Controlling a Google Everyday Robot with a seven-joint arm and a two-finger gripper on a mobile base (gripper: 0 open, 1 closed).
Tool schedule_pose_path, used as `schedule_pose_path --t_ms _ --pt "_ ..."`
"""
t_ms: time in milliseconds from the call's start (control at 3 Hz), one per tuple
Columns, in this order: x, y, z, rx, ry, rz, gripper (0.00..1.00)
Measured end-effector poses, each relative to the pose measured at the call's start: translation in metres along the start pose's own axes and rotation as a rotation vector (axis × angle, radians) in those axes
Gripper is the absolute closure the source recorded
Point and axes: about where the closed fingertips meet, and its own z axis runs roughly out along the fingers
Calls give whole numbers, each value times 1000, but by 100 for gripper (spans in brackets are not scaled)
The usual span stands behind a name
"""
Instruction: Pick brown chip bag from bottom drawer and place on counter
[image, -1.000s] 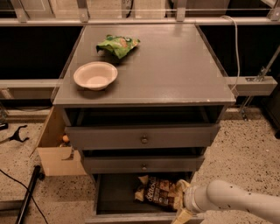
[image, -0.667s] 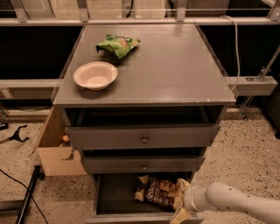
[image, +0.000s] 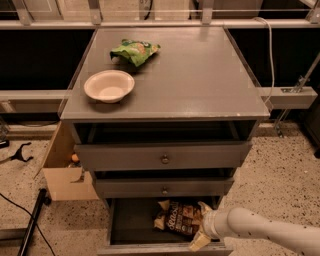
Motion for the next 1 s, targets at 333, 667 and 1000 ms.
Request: schedule_pose_path --t_ms 333,667,1000 --pt "12 -15 55 24 -33 25 0" --pt "13 -15 56 24 -32 25 0" --pt "20 -15 72 23 -30 18 0"
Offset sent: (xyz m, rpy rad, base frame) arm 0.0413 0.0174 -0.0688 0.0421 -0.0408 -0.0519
